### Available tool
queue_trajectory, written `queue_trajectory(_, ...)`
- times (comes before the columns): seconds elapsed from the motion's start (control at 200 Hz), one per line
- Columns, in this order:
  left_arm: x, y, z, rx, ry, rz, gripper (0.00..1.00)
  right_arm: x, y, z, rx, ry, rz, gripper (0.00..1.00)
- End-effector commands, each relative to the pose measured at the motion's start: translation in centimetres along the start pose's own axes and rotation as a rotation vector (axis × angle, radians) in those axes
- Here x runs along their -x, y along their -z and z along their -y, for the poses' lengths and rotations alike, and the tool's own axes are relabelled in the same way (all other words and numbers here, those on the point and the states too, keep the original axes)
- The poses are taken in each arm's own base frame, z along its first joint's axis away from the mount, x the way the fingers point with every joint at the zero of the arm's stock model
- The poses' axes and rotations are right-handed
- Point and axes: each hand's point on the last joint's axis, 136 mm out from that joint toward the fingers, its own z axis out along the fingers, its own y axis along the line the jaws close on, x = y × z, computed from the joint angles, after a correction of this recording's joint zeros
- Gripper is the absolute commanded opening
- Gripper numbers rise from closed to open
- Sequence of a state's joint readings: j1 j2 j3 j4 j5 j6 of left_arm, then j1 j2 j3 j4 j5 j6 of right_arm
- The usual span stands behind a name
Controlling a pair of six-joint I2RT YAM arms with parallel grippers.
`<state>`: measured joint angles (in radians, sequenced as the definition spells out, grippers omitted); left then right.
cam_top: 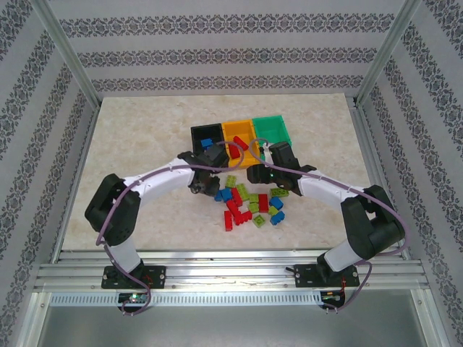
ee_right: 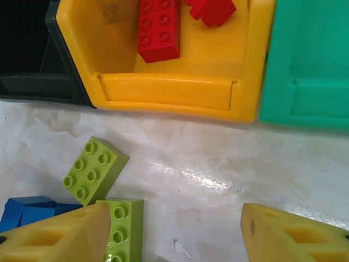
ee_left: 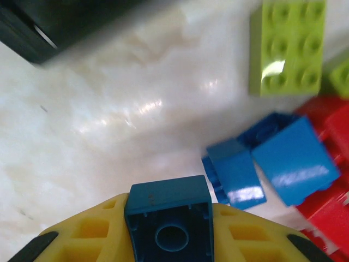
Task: Sort the legos into containers by color
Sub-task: Place the lego in the container.
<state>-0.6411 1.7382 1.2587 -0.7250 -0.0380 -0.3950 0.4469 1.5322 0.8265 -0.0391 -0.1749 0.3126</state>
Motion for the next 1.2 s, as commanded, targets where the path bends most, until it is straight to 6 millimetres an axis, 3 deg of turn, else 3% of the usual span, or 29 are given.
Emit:
queue_trajectory(0.0,3.0,2.7,-2.2,0.013,0.018,0.065,0.28,0.5,0.4,-0.2,0.019,-0.013,0.024,0.65)
queue_trajectory(0.165,7.8,3.6,-4.9,0.007,0.076,0.115,0.30,0.5,0.1,0.0,0.013,-0.011,0.026,0.65)
queue_trajectory(0.305,11.6,2.5,-6.9,-0.040,0.140,0.148,0.31,0.4,-0.1,0.4,0.002,-0.011,0.022,0.65)
queue_trajectory(0.43,13.8,1.5,-7.1,-0.089,0.157,0.144,0.38,0.3,-0.3,0.4,0.006,-0.011,0.022,0.65)
queue_trajectory(0.575,14.7,1.3,-6.1,-0.138,0.154,0.138,0.46,0.3,-0.4,0.4,0.007,-0.011,0.023,0.65)
queue_trajectory(0.779,14.0,2.8,-6.2,-0.145,0.164,0.180,0.57,0.2,-0.9,0.3,0.016,-0.017,0.009,0.65)
queue_trajectory(0.894,12.2,3.8,-5.7,-0.159,0.155,0.186,0.57,0.0,-1.2,0.5,0.011,-0.020,-0.002,0.65)
queue_trajectory(1.014,9.4,4.1,-4.0,-0.183,0.133,0.174,0.57,0.1,-1.2,0.3,0.021,-0.022,0.000,0.65)
queue_trajectory(1.194,4.7,3.1,0.3,-0.271,0.064,0.132,0.57,0.0,-1.3,0.2,0.028,-0.027,-0.004,0.65)
